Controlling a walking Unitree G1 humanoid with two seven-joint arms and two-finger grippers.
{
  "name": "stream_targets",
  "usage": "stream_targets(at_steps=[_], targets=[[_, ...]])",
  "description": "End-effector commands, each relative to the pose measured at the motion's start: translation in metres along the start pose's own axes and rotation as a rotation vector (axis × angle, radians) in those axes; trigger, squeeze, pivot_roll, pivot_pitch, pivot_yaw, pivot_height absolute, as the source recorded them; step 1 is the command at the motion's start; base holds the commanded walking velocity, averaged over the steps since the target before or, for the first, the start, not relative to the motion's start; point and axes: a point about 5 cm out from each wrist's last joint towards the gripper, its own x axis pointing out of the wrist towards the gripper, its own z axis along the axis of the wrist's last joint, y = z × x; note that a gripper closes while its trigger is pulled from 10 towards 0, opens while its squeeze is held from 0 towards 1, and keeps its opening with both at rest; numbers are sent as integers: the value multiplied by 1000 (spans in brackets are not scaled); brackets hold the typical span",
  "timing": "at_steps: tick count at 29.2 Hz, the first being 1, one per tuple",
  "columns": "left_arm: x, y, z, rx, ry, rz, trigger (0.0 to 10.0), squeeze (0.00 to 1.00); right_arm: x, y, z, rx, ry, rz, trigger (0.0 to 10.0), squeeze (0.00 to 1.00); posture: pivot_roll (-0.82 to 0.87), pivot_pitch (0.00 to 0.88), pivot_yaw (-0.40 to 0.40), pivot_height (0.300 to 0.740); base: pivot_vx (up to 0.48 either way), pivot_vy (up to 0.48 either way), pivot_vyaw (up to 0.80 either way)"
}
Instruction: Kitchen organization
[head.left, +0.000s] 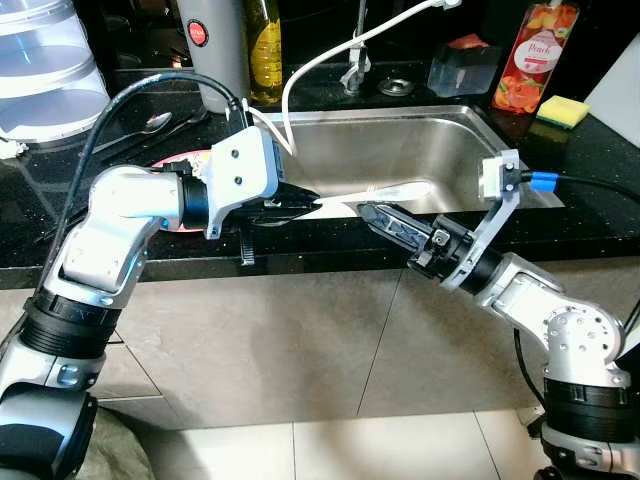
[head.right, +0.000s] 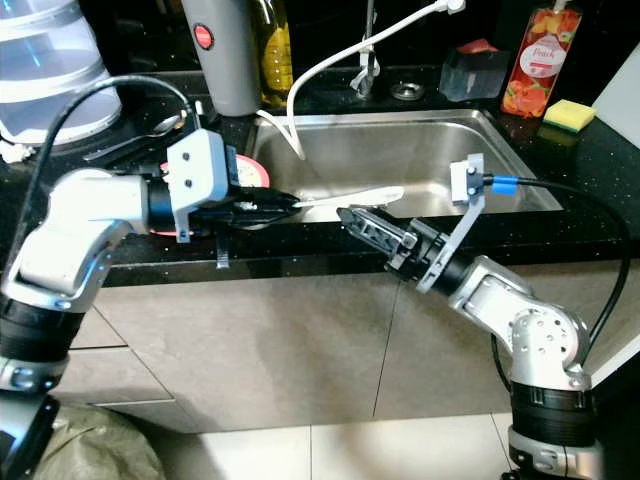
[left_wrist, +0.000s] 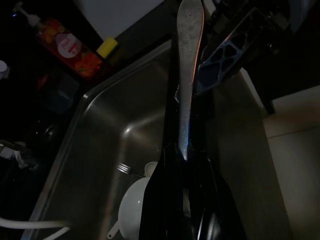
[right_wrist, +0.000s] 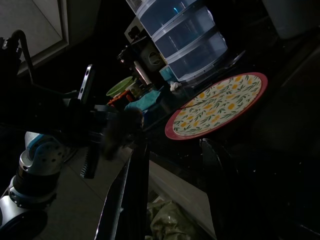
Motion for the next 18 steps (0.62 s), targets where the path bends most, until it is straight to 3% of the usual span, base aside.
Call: stream_targets(at_steps=[1, 5, 8, 11, 18], targets=[[0, 1, 2, 27, 12, -23, 10000, 0, 1, -1, 1, 14, 0, -4, 10000, 0, 44, 0, 17, 740, 0, 0, 0], [4, -1, 1, 25, 13, -49, 10000, 0, 4, 0, 7, 37, -33, 7, 10000, 0, 49, 0, 22, 740, 0, 0, 0], [5, 2, -3, 18, 25, -19, 10000, 0, 4, 13, 9, 21, -37, 90, 10000, 0, 49, 0, 25, 740, 0, 0, 0], [4, 11, -2, 16, 17, 38, 10000, 0, 3, 21, 1, -9, 4, 125, 10000, 0, 42, 0, 26, 740, 0, 0, 0], [-2, 18, 2, 16, 0, 92, 10000, 0, 4, 21, -13, -14, 39, 109, 10000, 0, 39, 0, 32, 740, 0, 0, 0]])
